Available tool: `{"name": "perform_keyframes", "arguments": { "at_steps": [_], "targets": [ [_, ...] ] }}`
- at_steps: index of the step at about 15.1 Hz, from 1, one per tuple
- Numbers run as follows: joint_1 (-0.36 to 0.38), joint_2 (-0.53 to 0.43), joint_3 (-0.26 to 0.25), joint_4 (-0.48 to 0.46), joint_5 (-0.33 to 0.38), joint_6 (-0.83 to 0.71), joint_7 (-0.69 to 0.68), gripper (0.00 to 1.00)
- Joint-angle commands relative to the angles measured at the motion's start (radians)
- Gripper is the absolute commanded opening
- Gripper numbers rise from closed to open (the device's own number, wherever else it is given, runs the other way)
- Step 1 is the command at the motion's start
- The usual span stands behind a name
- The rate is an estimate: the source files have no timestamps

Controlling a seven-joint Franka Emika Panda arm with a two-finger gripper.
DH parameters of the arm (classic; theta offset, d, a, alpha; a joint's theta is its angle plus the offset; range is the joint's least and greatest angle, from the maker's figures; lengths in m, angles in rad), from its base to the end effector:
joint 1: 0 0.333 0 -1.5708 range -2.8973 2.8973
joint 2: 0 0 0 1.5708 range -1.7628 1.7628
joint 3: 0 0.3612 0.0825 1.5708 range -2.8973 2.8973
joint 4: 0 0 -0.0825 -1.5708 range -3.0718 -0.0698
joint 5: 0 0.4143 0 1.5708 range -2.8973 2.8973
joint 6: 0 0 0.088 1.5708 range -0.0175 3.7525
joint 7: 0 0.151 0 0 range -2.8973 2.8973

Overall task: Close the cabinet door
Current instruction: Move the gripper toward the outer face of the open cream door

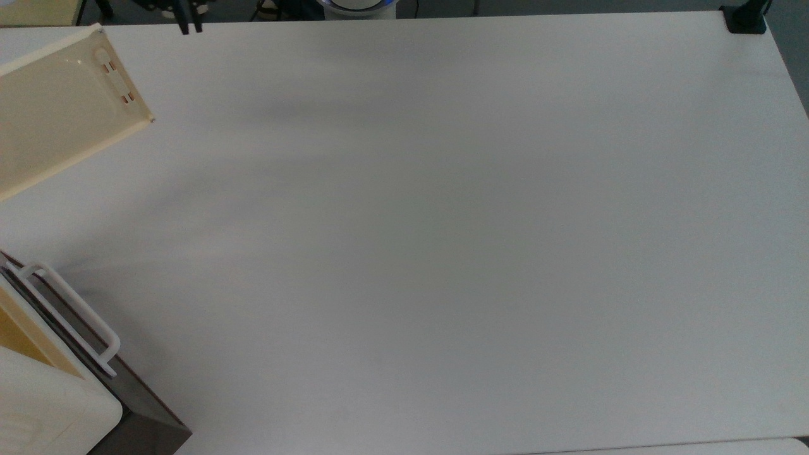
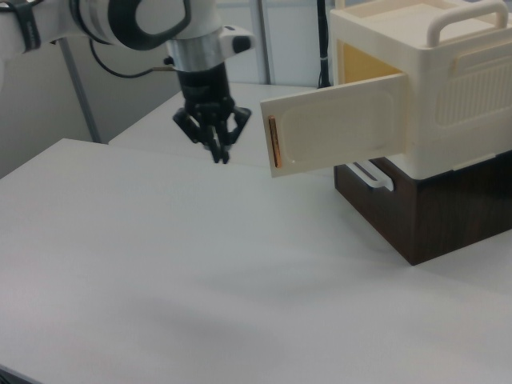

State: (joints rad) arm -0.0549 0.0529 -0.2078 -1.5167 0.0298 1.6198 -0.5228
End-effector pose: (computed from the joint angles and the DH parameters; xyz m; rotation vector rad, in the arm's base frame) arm 0.5919 -0.1511 0.6266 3.1118 0.4068 0.0858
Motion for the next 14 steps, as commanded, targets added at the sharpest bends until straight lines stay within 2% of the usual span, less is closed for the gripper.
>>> {"name": "perform_keyframes", "arguments": {
  "at_steps": [1, 3, 7, 10, 14],
  "targets": [
    [0.0, 0.039, -0.086, 0.024, 0.002, 0.069, -0.243, 0.15],
    [-0.008, 0.067, -0.128, 0.024, 0.012, 0.142, -0.37, 0.15],
    [-0.036, 0.122, -0.137, 0.024, 0.053, 0.284, -0.382, 0.15],
    [-0.037, 0.162, -0.137, 0.026, 0.171, 0.411, -0.297, 0.15],
    [-0.026, 0.197, -0.134, 0.027, 0.214, 0.561, -0.177, 0.15]
  ]
}}
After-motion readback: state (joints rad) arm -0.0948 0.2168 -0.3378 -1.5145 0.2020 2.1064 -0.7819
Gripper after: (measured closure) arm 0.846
